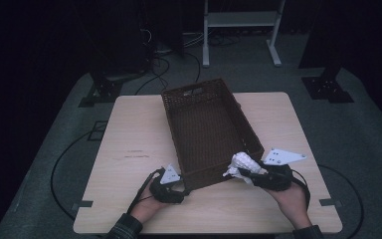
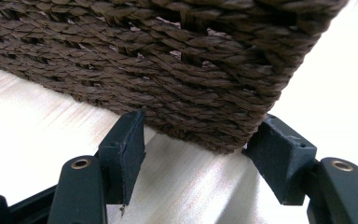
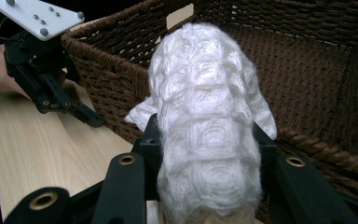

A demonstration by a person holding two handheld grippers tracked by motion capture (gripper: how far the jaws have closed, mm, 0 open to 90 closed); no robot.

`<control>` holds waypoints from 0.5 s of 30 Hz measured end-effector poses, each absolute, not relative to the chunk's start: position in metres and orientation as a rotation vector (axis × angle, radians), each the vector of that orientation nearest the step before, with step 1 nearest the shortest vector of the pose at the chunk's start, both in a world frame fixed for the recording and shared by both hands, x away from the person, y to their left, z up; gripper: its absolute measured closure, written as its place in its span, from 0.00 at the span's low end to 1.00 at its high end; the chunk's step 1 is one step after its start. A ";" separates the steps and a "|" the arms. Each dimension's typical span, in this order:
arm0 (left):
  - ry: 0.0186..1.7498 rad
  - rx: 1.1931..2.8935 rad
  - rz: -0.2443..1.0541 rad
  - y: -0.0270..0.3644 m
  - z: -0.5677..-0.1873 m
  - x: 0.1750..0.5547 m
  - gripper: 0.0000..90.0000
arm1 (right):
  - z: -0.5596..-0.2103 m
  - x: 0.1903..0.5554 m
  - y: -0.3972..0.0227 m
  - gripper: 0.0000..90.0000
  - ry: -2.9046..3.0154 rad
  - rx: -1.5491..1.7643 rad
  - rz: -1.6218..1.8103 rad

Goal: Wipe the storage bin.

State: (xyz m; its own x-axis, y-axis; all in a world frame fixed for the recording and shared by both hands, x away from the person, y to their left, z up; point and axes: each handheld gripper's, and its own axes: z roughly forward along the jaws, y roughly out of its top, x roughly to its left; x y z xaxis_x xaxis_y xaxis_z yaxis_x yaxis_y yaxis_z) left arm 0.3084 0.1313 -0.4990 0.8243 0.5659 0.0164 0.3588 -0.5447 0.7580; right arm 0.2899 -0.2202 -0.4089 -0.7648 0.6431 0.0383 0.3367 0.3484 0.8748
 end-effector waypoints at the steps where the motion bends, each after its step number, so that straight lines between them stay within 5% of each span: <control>1: 0.674 2.202 0.331 0.131 -0.499 0.308 0.40 | -0.410 0.290 -0.220 0.67 2.308 0.872 1.379; 15: 0.674 2.203 0.332 0.131 -0.499 0.308 0.40 | -0.428 0.293 -0.211 0.67 2.377 0.877 1.356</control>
